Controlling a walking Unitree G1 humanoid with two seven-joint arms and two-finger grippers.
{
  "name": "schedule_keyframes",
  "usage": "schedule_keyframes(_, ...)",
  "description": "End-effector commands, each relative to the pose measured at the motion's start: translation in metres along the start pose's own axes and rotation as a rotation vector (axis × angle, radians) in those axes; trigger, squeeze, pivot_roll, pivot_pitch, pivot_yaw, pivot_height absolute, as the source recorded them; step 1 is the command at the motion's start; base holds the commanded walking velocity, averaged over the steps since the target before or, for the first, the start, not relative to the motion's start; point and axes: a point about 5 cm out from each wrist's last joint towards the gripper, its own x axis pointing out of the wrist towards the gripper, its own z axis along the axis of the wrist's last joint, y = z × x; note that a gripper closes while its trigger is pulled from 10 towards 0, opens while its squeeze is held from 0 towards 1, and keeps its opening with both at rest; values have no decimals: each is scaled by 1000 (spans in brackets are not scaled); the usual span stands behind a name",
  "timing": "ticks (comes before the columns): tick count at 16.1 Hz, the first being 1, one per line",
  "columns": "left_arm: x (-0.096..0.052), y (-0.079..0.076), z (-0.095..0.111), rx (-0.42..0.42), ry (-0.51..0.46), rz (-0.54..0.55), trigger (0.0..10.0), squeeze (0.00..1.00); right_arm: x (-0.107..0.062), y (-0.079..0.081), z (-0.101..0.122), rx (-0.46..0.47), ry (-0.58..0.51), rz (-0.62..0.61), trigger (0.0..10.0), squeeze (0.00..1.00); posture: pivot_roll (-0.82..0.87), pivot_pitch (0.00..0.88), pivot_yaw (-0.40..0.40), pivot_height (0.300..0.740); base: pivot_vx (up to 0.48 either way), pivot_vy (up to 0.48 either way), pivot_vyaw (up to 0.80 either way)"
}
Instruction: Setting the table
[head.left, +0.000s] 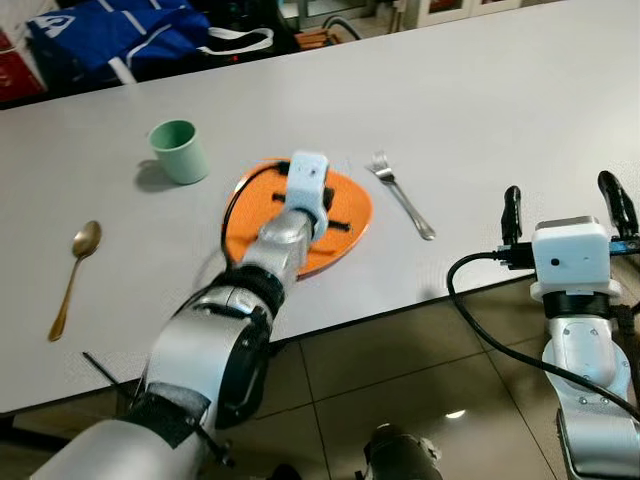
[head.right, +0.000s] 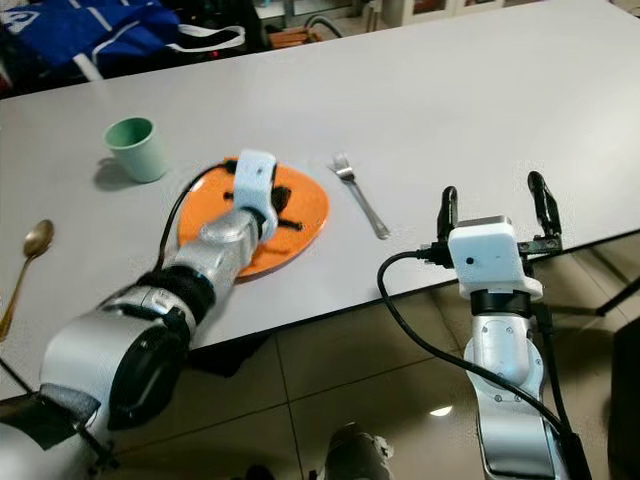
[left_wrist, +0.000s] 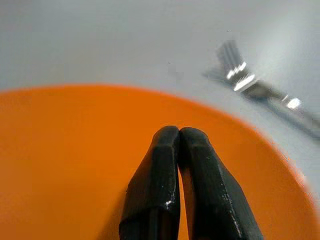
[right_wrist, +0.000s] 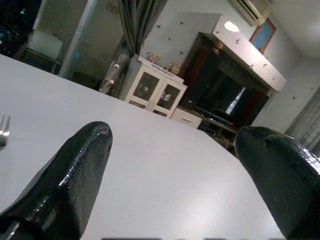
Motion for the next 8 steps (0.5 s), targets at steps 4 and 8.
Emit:
schedule_keyframes(4,3,-6,32,-94,-97,-72,10000,0,0,18,-11,42,32,64,10000,0,-420,60,128,740,0,0,0)
schedule_keyframes(8,-15,39,49,24,-355,-18,10000,0,24,37,-13,127,2,86,10000,0,-307,0,116,740,0,0,0)
